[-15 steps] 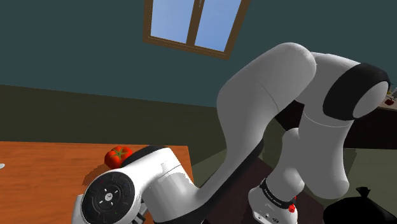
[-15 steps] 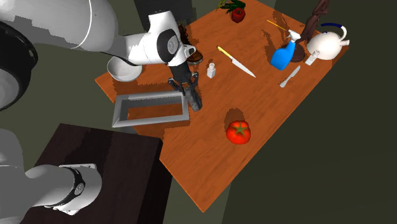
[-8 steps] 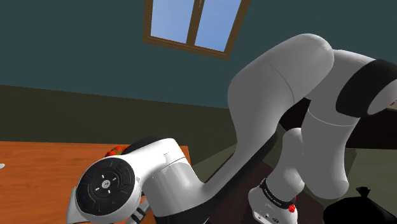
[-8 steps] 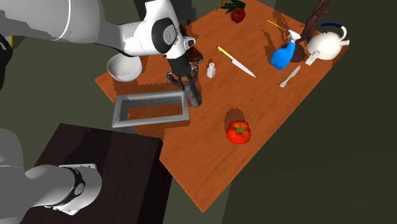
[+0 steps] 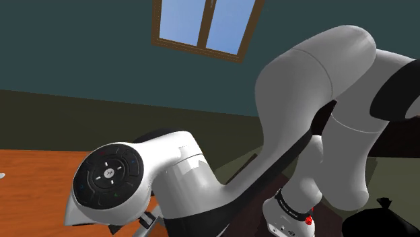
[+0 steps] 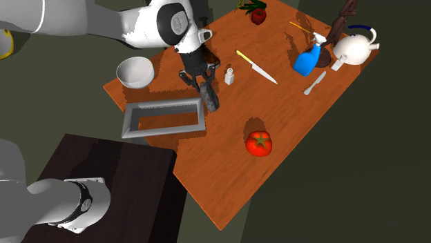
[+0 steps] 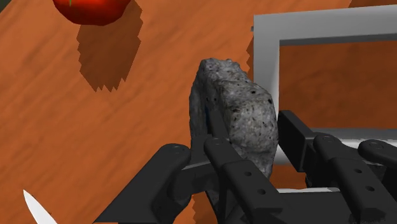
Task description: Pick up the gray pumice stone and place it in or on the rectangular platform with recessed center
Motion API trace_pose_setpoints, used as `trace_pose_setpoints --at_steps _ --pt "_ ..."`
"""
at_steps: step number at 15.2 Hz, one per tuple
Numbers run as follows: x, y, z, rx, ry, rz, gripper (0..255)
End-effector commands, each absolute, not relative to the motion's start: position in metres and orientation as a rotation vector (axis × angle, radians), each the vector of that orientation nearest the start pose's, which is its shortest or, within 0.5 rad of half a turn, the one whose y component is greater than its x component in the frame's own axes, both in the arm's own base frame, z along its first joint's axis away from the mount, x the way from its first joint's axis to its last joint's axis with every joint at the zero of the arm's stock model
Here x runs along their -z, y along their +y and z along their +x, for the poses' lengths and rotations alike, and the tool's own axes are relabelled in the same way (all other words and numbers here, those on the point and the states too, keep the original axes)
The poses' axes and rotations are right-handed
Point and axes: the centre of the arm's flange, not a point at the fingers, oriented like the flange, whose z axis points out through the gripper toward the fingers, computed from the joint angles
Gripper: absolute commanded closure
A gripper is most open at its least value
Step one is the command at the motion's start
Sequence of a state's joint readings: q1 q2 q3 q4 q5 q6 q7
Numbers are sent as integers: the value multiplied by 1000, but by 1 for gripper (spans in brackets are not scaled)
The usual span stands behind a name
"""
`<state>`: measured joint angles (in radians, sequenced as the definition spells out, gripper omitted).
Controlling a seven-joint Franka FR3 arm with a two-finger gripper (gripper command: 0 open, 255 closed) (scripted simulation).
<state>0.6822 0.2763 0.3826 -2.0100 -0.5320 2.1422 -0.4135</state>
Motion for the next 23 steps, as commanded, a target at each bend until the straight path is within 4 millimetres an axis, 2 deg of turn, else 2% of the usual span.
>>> trace_pose_setpoints --at_steps 1,8,23 --pt "-331 498 307 -4 2182 1752 255" --pt "-365 498 307 -4 2182 1752 255" --pt "-420 436 128 -4 2182 1752 255"
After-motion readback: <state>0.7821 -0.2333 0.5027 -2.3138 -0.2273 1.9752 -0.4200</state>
